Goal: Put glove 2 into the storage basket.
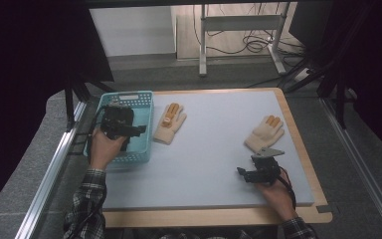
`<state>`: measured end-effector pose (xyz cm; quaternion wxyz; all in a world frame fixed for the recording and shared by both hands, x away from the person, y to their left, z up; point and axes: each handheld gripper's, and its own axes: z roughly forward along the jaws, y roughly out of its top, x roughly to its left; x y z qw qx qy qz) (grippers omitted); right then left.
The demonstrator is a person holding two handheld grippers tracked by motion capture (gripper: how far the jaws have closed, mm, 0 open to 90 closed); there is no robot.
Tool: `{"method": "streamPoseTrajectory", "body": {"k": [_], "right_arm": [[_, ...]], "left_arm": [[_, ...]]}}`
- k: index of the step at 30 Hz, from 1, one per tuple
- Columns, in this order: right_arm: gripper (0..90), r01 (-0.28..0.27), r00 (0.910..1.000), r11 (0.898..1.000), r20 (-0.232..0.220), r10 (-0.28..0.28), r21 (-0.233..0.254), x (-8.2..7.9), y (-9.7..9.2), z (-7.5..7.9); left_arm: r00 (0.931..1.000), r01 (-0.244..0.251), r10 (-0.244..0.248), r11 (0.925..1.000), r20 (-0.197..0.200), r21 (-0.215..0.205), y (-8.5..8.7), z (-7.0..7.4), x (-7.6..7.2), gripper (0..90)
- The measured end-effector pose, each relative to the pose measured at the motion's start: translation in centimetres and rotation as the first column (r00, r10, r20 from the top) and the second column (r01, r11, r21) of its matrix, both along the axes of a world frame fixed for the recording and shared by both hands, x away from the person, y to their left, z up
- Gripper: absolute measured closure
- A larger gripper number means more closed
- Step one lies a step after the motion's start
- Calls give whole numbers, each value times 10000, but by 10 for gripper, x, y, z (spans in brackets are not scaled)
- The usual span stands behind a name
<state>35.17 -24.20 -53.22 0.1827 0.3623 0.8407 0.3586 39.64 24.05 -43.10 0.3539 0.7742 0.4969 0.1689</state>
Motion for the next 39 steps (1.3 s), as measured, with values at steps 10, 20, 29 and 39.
{"method": "streamPoseTrajectory", "body": {"k": [10, 20, 29, 39], "right_arm": [[240, -5, 10000, 10000, 13, 5, -9, 0, 0, 0], [240, 6, 10000, 10000, 2, -6, -7, 0, 0, 0], [240, 8, 10000, 10000, 3, -8, -3, 0, 0, 0], [238, 4, 10000, 10000, -23, -4, 20, 0, 0, 0]], "left_arm": [[9778, 1897, -1890, 9818, 903, 2, -61, -13, -47, 0], [9412, 3104, -3050, 9505, 1455, -157, -105, -51, -88, 1], [9529, 2883, -2906, 9568, 864, 381, -113, -97, -92, 0], [9765, 2151, -2143, 9750, -207, 548, -109, -118, -87, 0]]}}
